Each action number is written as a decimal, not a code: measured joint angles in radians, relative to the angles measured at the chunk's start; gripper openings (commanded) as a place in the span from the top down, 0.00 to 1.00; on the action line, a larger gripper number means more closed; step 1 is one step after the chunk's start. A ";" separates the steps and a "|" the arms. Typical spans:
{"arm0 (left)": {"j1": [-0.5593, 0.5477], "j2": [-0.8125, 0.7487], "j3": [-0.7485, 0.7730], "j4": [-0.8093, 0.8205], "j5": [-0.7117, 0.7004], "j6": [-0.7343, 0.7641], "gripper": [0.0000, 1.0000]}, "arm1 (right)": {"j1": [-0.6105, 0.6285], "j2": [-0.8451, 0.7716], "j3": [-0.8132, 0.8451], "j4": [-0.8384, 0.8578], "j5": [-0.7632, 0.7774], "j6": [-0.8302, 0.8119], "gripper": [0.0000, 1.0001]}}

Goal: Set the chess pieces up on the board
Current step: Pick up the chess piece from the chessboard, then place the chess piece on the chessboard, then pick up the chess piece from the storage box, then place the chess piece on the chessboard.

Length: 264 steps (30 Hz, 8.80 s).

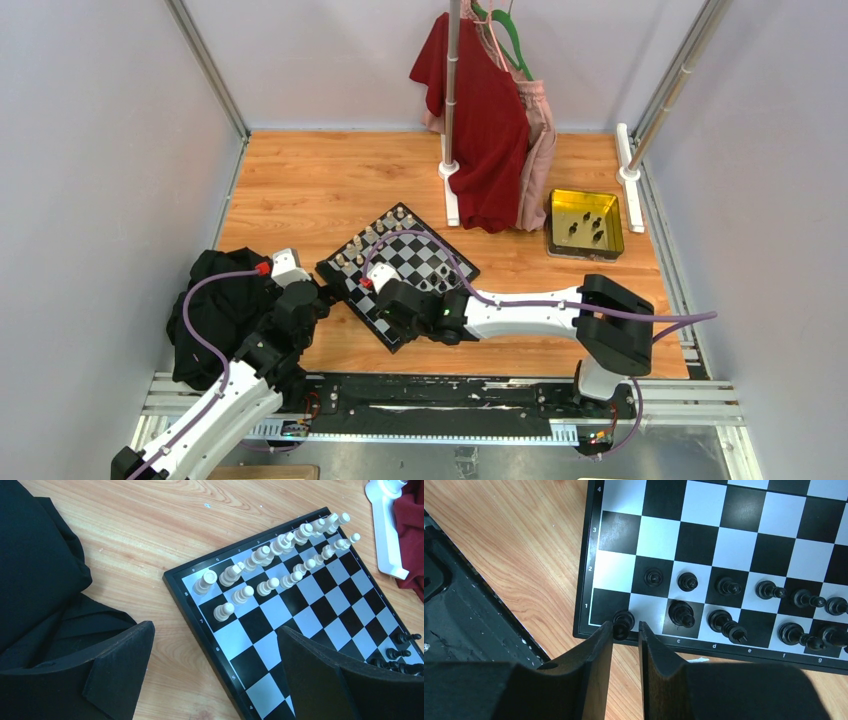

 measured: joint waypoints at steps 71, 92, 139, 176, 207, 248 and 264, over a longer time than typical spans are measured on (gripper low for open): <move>0.000 0.002 0.000 0.000 0.002 0.000 0.00 | -0.185 -0.227 -0.168 -0.044 0.019 0.026 1.00; 0.000 0.010 0.000 0.008 0.003 0.003 0.00 | -0.268 -0.137 -0.147 -0.011 -0.054 -0.003 1.00; 0.000 0.009 0.000 0.015 0.004 0.003 0.00 | -0.303 -0.127 -0.080 -0.057 -0.090 -0.046 0.66; 0.000 0.052 0.000 0.032 0.046 0.023 0.00 | -1.250 -0.097 -0.076 -0.014 -0.004 0.033 0.56; 0.000 0.094 0.000 0.046 0.053 0.023 0.00 | -1.337 0.148 0.061 0.032 -0.080 0.028 0.76; 0.000 -0.042 -0.002 0.023 0.030 0.018 0.00 | -0.633 -0.561 -0.239 -0.115 0.028 -0.008 1.00; 0.000 -0.048 -0.003 0.014 0.022 0.018 0.00 | -0.085 -0.288 -0.087 -0.117 0.093 0.003 1.00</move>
